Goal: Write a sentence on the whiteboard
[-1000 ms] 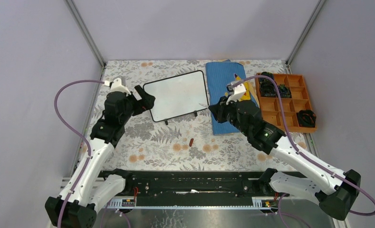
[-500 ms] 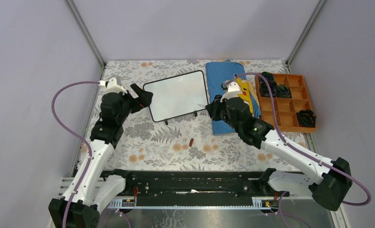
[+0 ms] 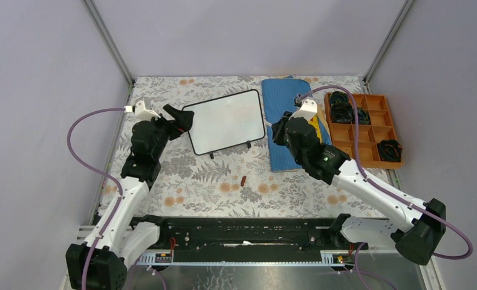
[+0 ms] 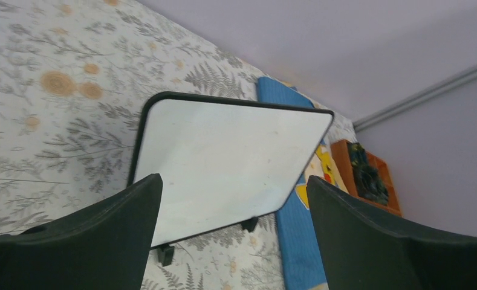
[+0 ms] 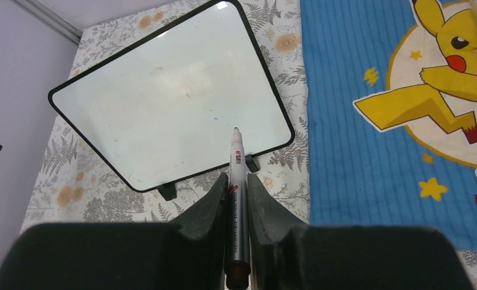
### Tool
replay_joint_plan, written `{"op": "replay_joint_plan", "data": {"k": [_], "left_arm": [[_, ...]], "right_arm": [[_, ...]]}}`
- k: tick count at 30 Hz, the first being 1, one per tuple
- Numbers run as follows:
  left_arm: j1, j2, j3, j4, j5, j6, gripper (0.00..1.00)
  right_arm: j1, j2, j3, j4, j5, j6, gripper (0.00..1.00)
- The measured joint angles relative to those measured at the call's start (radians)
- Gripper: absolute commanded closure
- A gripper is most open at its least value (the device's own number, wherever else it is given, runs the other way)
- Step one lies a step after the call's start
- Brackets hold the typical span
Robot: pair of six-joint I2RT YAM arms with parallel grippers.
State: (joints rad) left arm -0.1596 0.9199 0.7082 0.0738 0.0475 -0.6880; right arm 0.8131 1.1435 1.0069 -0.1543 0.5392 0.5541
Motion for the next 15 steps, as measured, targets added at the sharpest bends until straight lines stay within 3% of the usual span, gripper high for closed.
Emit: {"op": "replay_joint_plan", "data": {"k": [7, 15], "left_arm": [[0.043, -0.016, -0.035, -0.003, -0.068, 0.076, 0.01], [0.173, 0.132, -0.035, 0.046, 0.165, 0.042, 0.01]], "right_arm": [[0.000, -0.014, -0.006, 0.010, -0.001, -0.004, 1.00], [0.001, -0.060, -0.061, 0.048, -0.067, -0.143, 1.00]]}}
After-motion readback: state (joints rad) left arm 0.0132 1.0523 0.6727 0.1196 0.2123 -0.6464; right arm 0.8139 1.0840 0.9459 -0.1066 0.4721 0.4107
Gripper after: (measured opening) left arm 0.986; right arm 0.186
